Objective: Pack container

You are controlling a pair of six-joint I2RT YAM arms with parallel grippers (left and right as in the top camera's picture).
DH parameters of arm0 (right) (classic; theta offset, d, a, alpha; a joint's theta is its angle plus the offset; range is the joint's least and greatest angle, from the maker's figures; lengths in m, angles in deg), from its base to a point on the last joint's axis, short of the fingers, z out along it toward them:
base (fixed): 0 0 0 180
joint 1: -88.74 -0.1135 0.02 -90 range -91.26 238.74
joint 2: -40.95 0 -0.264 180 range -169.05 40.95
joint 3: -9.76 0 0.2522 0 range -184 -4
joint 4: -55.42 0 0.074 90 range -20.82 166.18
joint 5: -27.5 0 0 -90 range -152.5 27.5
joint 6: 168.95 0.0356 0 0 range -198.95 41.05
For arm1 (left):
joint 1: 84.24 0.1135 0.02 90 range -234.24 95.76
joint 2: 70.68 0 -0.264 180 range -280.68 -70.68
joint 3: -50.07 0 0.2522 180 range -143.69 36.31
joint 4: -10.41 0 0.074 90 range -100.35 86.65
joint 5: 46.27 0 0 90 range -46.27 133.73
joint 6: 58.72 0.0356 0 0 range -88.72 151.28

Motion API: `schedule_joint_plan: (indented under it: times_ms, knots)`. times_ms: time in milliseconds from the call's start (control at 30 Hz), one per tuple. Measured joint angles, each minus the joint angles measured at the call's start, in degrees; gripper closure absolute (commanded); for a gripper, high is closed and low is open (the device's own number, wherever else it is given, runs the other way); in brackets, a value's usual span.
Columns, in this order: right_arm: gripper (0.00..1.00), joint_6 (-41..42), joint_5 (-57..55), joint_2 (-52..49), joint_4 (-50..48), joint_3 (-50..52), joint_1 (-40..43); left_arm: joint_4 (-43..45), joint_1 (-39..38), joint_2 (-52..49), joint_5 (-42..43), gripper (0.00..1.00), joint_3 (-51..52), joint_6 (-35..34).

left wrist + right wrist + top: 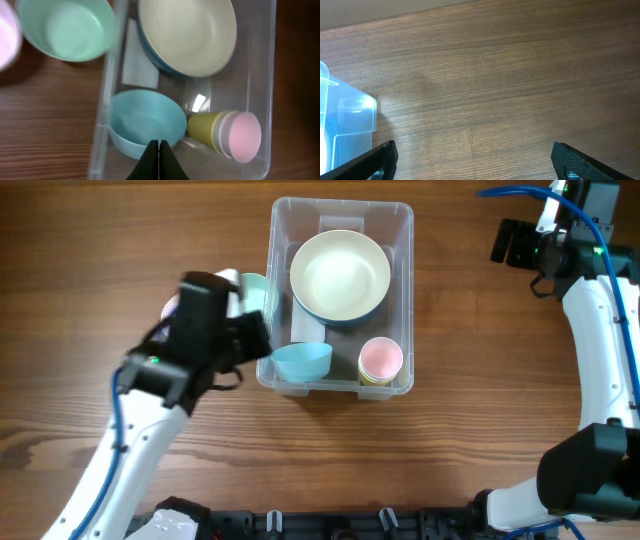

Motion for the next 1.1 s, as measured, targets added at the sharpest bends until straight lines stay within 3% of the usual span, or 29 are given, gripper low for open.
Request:
schedule_joint_plan:
  times_ms: [200, 467, 867, 1100]
  knots:
    - [0.00, 0.00, 0.00, 0.00, 0.00, 0.00, -0.02, 0.68, -7.08, -6.58, -1.97, 0.96, 0.00, -0.07]
    - [0.00, 0.00, 0.00, 0.00, 0.02, 0.00, 0.00, -0.81, -7.96, -15.19, -1.77, 0.96, 0.00, -0.68]
    - [0.00, 0.00, 0.00, 0.00, 0.00, 0.00, -0.02, -2.32, -7.96, -15.78, -0.15, 0.96, -0.02, -0.70]
    - [0.00, 0.00, 0.00, 0.00, 0.00, 0.00, 0.00, -2.56, -7.10, -15.50, -4.22, 0.96, -3.78, -0.70]
